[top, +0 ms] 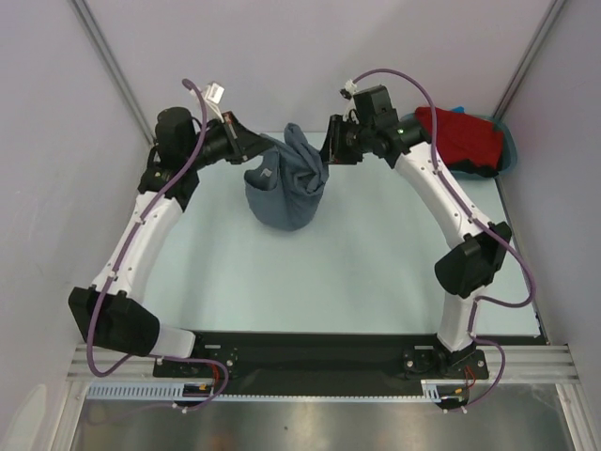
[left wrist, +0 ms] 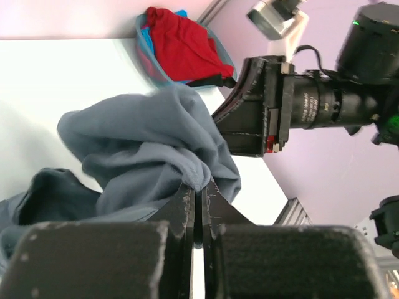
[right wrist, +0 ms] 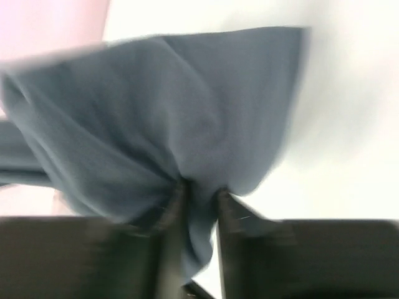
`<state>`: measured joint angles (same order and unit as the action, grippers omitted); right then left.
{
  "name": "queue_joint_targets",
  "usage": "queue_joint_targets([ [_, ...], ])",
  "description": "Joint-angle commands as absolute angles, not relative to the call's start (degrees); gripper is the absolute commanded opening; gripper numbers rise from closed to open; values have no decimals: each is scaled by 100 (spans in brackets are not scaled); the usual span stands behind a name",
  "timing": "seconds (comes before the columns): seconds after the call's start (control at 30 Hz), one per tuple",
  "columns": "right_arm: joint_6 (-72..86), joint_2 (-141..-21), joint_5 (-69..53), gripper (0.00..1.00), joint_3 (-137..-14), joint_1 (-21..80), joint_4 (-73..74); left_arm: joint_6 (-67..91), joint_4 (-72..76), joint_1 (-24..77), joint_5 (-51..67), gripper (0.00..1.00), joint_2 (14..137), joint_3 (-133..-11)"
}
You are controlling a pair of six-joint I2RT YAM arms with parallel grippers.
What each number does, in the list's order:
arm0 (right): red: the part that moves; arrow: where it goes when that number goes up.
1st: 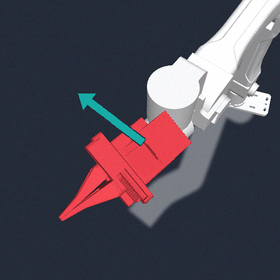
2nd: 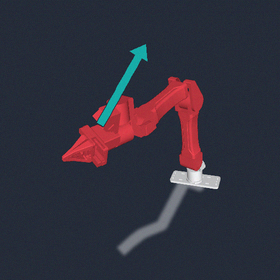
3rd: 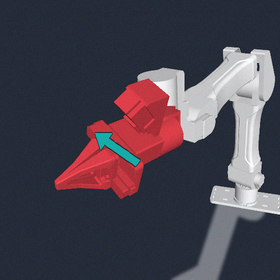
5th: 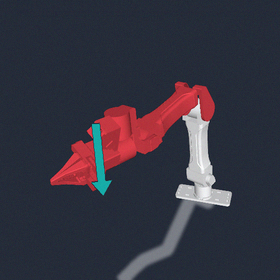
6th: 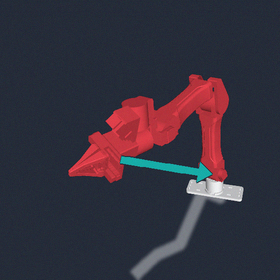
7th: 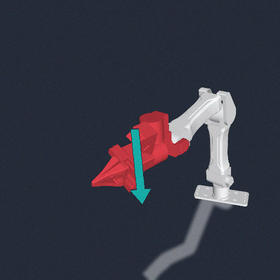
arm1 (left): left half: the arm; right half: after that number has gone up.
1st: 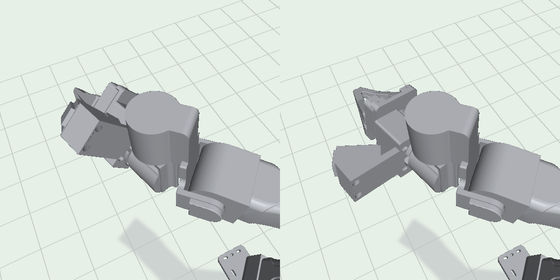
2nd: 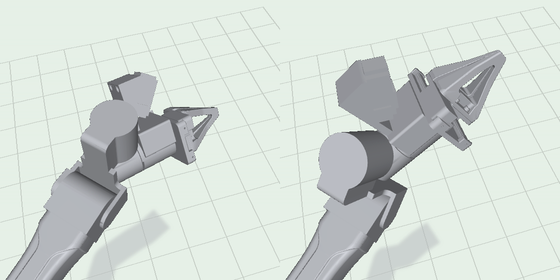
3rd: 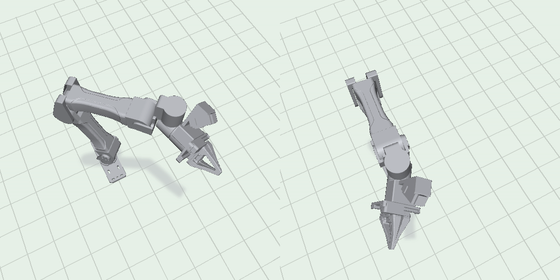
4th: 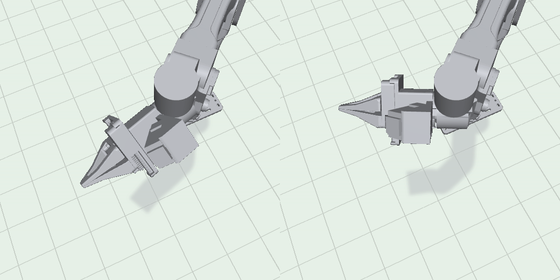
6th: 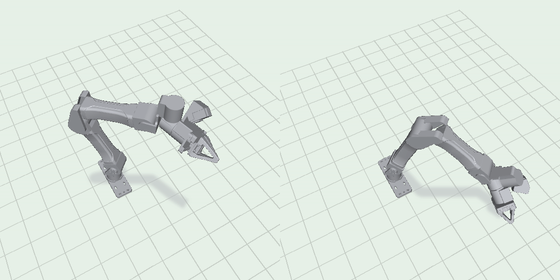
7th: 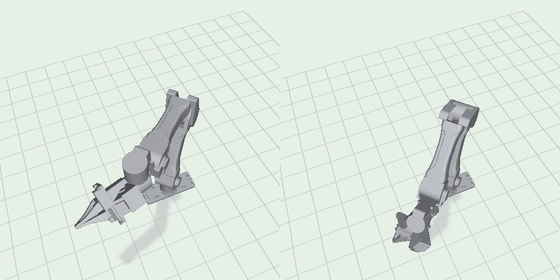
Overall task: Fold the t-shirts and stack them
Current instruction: Flatten the tshirt out
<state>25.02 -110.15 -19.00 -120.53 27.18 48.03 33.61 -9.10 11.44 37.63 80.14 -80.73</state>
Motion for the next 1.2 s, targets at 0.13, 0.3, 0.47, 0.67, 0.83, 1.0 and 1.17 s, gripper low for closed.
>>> queue_joint_targets([
  [0.13, 1977, -10196, -54, 36, -11532, 2786, 4948, 2681, -1643, 1072, 3937, 0, 7647, -8938],
  [0.3, 2004, -10020, 185, 51, -11215, 2795, 4764, 2146, -2600, 1046, 3858, 0, 7620, -9517],
  [0.47, 2118, -10133, -438, 54, -11118, 2830, 4527, 1688, -3461, 1002, 3841, 0, 7786, -10282],
  [0.67, 2382, -10652, -1300, 56, -11250, 2848, 4063, 1274, -4351, 862, 3577, 0, 7920, -11706],
  [0.83, 2514, -11458, -1775, 57, -11985, 2848, 3999, 1564, -4693, 563, 4470, 0, 8244, -12910],
  [1.0, 2637, -11856, -1943, 57, -12243, 2874, 3990, 3315, -2881, 334, 6079, 0, 8218, -12876],
  [1.17, 2628, -11857, -1706, 57, -12111, 2883, 3876, 5990, 127, 413, 7346, 0, 8384, -12454],
])
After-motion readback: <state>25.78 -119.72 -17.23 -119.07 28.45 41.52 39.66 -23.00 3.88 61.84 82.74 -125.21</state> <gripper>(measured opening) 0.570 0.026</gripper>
